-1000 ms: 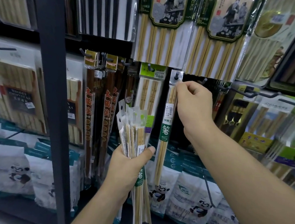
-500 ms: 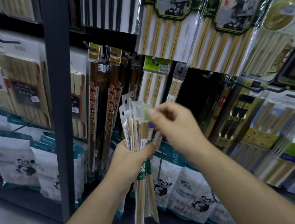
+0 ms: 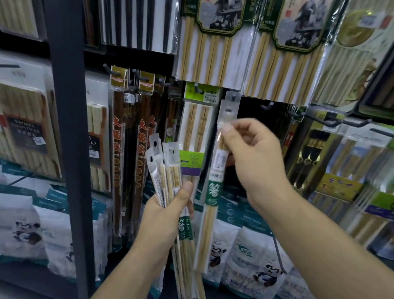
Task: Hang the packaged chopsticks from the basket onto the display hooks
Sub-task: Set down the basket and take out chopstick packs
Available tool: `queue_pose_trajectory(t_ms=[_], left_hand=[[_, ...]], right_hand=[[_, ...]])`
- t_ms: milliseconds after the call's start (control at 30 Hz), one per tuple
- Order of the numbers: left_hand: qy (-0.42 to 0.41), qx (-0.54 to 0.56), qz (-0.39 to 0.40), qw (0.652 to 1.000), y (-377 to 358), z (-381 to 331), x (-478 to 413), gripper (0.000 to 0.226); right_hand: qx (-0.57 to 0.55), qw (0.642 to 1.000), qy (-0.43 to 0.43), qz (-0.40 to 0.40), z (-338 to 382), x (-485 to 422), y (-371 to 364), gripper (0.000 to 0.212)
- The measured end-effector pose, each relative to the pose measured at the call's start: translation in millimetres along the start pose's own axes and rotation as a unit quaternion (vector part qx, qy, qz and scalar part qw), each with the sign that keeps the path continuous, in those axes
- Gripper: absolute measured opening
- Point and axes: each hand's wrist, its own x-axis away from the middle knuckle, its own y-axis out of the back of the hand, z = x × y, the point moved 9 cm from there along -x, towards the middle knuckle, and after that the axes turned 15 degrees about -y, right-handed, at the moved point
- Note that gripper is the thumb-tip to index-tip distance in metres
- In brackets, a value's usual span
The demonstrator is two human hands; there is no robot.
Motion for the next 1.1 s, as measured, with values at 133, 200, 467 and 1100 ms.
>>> queue_pose_trajectory(t_ms=[133, 200, 467, 1100], left_hand=[[0.017, -0.023, -0.002, 1.000, 3, 4, 2, 0.056], [0.021, -0.026, 0.008, 0.999, 2, 6, 3, 0.061], [-0.005, -0.031, 0.026, 0.999, -3, -4, 3, 0.057], [-0.025, -0.018, 0.059, 0.998, -7, -10, 5, 0.031]], right_hand=[[0.015, 0.998, 0.038, -0.044, 22, -9, 10, 0.019], [0.013, 0.998, 0.033, -0.050, 23, -12, 9, 0.023], [-0.040, 0.997, -0.004, -0.072, 19, -21, 9, 0.025], [0.099, 0.991, -0.007, 0.092, -25, 23, -29, 0.009]])
